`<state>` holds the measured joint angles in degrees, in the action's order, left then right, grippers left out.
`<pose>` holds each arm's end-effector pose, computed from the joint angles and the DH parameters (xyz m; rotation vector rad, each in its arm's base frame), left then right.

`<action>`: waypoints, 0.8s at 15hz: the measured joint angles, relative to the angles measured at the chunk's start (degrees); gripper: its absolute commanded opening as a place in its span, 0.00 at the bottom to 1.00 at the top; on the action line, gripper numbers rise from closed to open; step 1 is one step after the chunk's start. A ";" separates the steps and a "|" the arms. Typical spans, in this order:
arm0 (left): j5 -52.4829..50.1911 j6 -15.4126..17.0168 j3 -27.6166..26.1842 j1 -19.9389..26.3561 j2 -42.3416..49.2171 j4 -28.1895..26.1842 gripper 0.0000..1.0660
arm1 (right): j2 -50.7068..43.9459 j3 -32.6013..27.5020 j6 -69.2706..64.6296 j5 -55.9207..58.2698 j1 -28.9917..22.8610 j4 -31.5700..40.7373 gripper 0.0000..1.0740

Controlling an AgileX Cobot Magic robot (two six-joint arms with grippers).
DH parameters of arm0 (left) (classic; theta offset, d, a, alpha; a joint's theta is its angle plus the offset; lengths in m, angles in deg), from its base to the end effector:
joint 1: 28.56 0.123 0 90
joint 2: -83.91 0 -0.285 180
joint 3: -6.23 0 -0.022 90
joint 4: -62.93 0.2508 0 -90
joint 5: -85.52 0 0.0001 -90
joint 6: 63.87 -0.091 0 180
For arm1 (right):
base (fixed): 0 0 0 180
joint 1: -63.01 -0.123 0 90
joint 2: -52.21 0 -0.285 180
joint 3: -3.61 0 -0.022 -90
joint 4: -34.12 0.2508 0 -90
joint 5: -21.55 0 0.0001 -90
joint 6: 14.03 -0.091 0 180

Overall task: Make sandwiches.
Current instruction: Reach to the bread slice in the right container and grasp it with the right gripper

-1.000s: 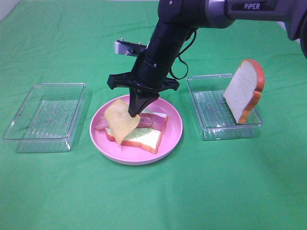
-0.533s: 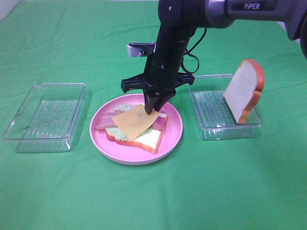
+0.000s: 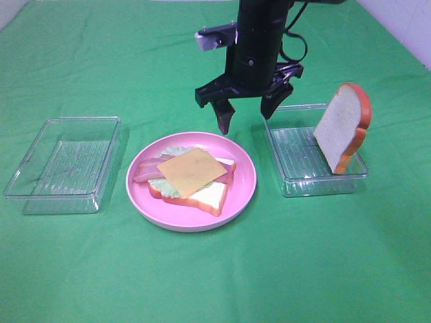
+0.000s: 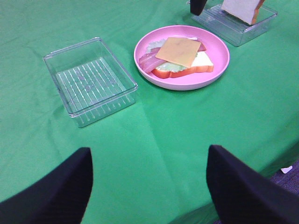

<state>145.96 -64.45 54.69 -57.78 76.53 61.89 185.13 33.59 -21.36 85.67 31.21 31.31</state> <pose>-0.0059 0.0016 0.2783 0.5269 1.9768 -0.3356 0.3962 0.2410 0.2084 -0.6406 2.8416 0.0467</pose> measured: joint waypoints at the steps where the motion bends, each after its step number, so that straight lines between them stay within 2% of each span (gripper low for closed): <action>1: 0.00 0.00 0.00 0.00 0.00 0.00 0.62 | -2.12 0.00 -0.40 0.29 0.40 -1.55 0.70; 4: 0.00 0.00 0.00 0.00 0.00 0.00 0.62 | -6.25 0.00 -1.43 1.43 3.61 -2.98 0.70; 9: 0.00 0.00 0.00 0.00 0.00 0.00 0.62 | -10.66 0.00 -1.49 5.27 15.58 -3.78 0.70; 12: 0.00 0.00 0.00 0.00 0.00 0.00 0.62 | -10.49 -0.06 -1.49 5.33 18.16 -3.21 0.70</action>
<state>145.96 -64.45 54.69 -57.78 76.53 61.89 174.64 33.53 -22.85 90.99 49.37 28.11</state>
